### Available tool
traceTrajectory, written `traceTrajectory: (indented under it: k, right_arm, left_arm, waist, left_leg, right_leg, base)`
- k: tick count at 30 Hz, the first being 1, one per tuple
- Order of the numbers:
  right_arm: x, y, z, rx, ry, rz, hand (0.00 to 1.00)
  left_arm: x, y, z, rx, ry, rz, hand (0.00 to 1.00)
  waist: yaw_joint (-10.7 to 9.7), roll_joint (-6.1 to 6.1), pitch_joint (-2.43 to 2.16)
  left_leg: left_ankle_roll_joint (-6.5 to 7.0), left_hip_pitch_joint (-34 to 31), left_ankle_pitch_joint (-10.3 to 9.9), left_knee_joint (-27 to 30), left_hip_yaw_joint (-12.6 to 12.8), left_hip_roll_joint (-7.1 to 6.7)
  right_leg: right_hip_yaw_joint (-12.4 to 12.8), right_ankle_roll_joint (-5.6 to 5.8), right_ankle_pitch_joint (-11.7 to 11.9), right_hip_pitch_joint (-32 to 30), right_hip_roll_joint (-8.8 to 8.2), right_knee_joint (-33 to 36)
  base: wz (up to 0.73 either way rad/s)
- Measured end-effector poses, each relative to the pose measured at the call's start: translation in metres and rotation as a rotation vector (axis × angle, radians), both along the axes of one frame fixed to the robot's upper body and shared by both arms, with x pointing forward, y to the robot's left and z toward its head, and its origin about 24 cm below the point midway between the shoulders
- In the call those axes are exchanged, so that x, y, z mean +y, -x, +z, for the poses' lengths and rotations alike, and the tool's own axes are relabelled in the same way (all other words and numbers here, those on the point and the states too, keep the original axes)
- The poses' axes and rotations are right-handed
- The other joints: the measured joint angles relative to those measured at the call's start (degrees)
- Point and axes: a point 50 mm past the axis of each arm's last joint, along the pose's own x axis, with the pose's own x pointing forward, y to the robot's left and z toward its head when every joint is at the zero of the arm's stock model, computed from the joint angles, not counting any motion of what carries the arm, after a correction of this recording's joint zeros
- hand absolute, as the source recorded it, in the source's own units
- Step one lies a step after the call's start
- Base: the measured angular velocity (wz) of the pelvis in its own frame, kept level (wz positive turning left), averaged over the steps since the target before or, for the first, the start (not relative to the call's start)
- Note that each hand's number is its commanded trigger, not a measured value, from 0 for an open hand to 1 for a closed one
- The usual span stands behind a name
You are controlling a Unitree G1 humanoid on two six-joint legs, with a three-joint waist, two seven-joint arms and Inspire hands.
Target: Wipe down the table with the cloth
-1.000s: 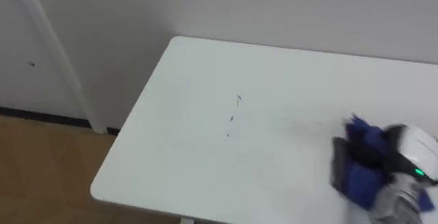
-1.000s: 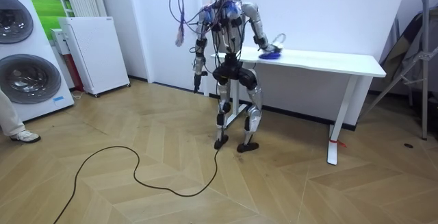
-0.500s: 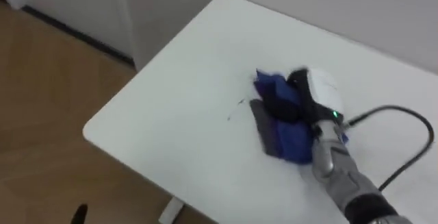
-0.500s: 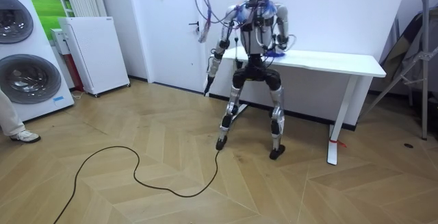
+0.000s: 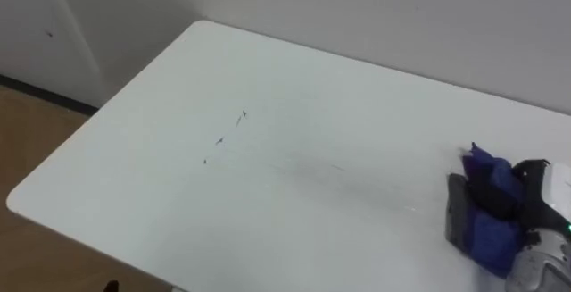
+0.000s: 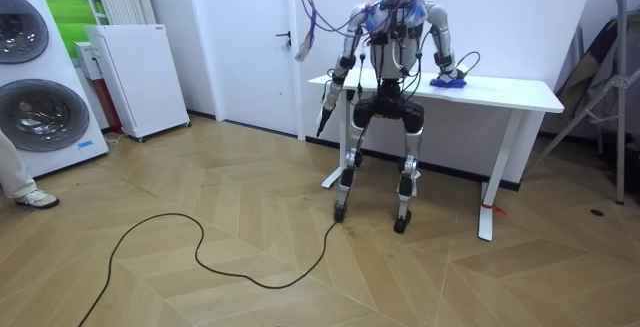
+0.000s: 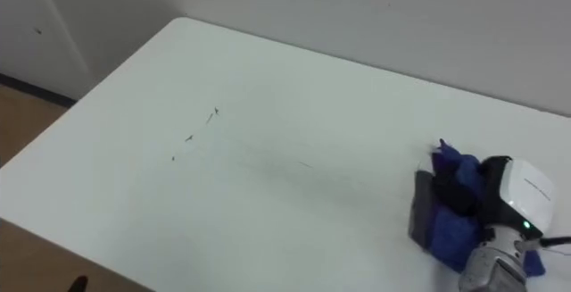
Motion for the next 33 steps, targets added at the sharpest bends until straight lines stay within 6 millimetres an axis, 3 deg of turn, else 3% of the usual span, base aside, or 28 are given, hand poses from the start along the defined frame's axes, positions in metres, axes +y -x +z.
traceTrajectory:
  k: [1,2,3,5,8,10,11,13,15,16,19,20,23,25,27,29,30,31,33]
  right_arm:
    - [0.010,-0.018,0.011,-0.027,0.006,0.055,1.00]
    - [0.016,-0.025,0.015,-0.038,0.015,0.085,1.00]
    - [0.025,-0.032,0.019,-0.053,0.027,0.136,1.00]
    - [0.029,-0.025,0.015,-0.066,0.031,0.159,1.00]
    - [0.023,0.009,-0.011,-0.045,0.042,0.135,1.00]
    - [0.009,0.050,-0.030,-0.032,0.032,0.043,1.00]
    - [0.005,0.061,-0.034,-0.026,0.027,0.007,1.00]
    - [-0.013,0.103,-0.047,-0.003,-0.003,-0.157,1.00]
    - [-0.027,0.128,-0.050,0.014,-0.013,-0.272,1.00]
    - [-0.036,0.140,-0.051,0.020,-0.015,-0.343,1.00]
    - [-0.047,0.153,-0.049,0.019,-0.011,-0.422,1.00]
    - [-0.048,0.152,-0.049,0.017,-0.014,-0.424,1.00]
    - [-0.045,0.137,-0.045,0.004,-0.005,-0.407,1.00]
    - [-0.036,0.107,-0.037,-0.027,-0.007,-0.360,1.00]
    - [-0.026,0.086,-0.029,-0.025,0.006,-0.300,1.00]
    - [-0.007,0.059,-0.020,-0.021,0.022,-0.172,1.00]
    - [0.012,0.038,-0.013,-0.020,0.029,-0.055,1.00]
    - [0.024,0.028,-0.010,-0.019,0.027,0.007,1.00]
    - [0.065,0.005,-0.005,-0.011,0.032,0.217,1.00]
  left_arm:
    - [-0.006,0.004,-0.003,0.012,0.022,0.008,0.00]
    - [-0.007,0.009,-0.003,0.023,0.028,0.016,0.00]
    - [-0.005,0.015,-0.003,0.027,0.032,0.041,0.00]
    - [0.003,0.025,-0.001,0.052,0.023,0.084,0.00]
    - [0.006,0.040,0.001,0.081,0.023,0.140,0.00]
    - [0.011,0.038,0.004,0.057,0.007,0.159,0.00]
    - [0.013,0.037,0.005,0.042,0.001,0.172,0.00]
    - [0.021,0.030,0.009,-0.004,-0.026,0.191,0.00]
    - [0.022,0.027,0.010,-0.015,-0.032,0.182,0.00]
    - [0.021,0.028,0.010,-0.006,-0.034,0.170,0.00]
    - [0.022,0.029,0.010,-0.006,-0.038,0.172,0.00]
    - [0.022,0.026,0.010,-0.016,-0.035,0.172,0.00]
    - [0.018,0.021,0.010,-0.031,-0.026,0.159,0.00]
    - [0.008,0.024,0.005,-0.009,0.002,0.144,0.00]
    - [-0.001,0.014,0.001,-0.010,0.027,0.110,0.00]
    - [-0.007,0.003,0.000,-0.022,0.044,0.072,0.00]
    - [-0.010,0.000,-0.001,-0.025,0.053,0.065,0.00]
    - [-0.010,0.000,-0.001,-0.026,0.054,0.065,0.00]
    - [-0.011,0.000,-0.001,-0.022,0.058,0.066,0.00]
  waist:
    - [1.16,1.40,0.46]
    - [1.91,1.74,0.42]
    - [2.92,2.52,-0.16]
    - [1.93,2.11,-0.30]
    - [-1.96,1.02,-0.96]
    - [-5.09,-0.34,-1.99]
    - [-5.79,-0.45,-2.42]
    - [-7.19,-2.76,-2.56]
    - [-7.39,-3.58,-2.98]
    - [-7.60,-3.64,-3.04]
    - [-7.64,-3.25,-3.10]
    - [-7.65,-3.09,-3.18]
    - [-6.77,-1.99,-2.83]
    - [-6.59,-0.34,-2.12]
    - [-6.52,0.82,-1.49]
    - [-5.49,1.22,-1.13]
    - [-3.73,1.15,-0.83]
    - [-3.03,1.46,-0.91]
    - [-1.61,1.27,-0.38]
  left_leg:
    - [2.00,-0.17,-0.72,-2.10,-0.54,-3.60]
    - [2.74,-0.45,-0.68,-2.72,-0.40,-4.74]
    - [2.83,-0.55,-0.67,-4.39,-0.50,-5.17]
    - [2.92,0.18,0.55,-6.80,-0.56,-5.28]
    - [2.50,3.68,1.70,-10.27,-2.41,-5.16]
    - [2.50,6.22,2.23,-12.43,-3.23,-5.10]
    - [2.50,6.81,2.23,-12.77,-3.22,-5.11]
    - [2.72,8.43,2.06,-13.82,-2.37,-5.12]
    - [3.01,8.76,1.50,-13.98,-1.91,-5.18]
    - [3.25,9.25,1.02,-13.93,-1.63,-5.18]
    - [3.61,10.04,0.45,-13.92,-0.67,-5.18]
    - [3.65,10.14,0.40,-13.89,-0.57,-5.19]
    - [3.66,11.44,0.40,-13.98,-0.55,-5.29]
    - [3.65,12.32,0.40,-14.10,-1.06,-5.20]
    - [3.65,11.84,0.40,-14.54,-2.21,-5.07]
    - [3.57,10.71,0.44,-15.06,-2.44,-4.98]
    - [3.65,10.10,0.51,-15.01,-2.67,-5.16]
    - [3.66,9.87,0.54,-14.94,-3.05,-5.17]
    - [3.38,9.00,0.79,-14.42,-5.55,-5.16]
  right_leg:
    - [2.53,0.00,1.61,-1.71,1.05,-1.20]
    - [3.34,0.37,2.10,-2.68,1.95,-1.63]
    - [3.83,0.73,3.15,-3.68,2.34,-2.70]
    - [2.81,-0.02,4.22,-3.25,2.31,-4.00]
    - [-0.02,-0.28,4.40,1.32,2.25,-7.98]
    - [-2.41,-0.23,4.41,5.83,2.08,-11.77]
    - [-2.72,-0.13,4.37,6.93,2.03,-12.55]
    - [-3.70,0.26,4.23,10.07,1.81,-14.76]
    - [-4.02,0.72,4.51,11.00,1.77,-15.80]
    - [-4.82,0.93,4.75,11.74,1.74,-16.48]
    - [-6.36,0.91,4.95,12.39,1.57,-16.44]
    - [-6.38,0.92,5.00,12.40,1.53,-16.41]
    - [-6.60,1.08,5.31,12.81,1.49,-16.53]
    - [-7.05,0.78,5.90,12.42,1.69,-16.46]
    - [-7.04,0.41,6.43,11.36,2.01,-16.10]
    - [-6.75,0.03,6.80,8.85,2.19,-14.87]
    - [-6.27,0.04,6.81,7.31,2.51,-14.35]
    - [-6.16,0.12,6.93,6.98,2.76,-14.44]
    - [-6.29,-0.57,7.23,6.91,3.39,-14.45]
  base:
    - [-1.38]
    - [-1.28]
    - [-0.74]
    - [-0.15]
    - [0.48]
    - [0.62]
    - [0.57]
    - [0.33]
    - [0.00]
    - [-0.14]
    - [-0.18]
    - [-0.15]
    - [-0.35]
    - [-0.64]
    - [-0.36]
    - [-0.41]
    - [-0.55]
    - [-0.45]
    - [0.19]
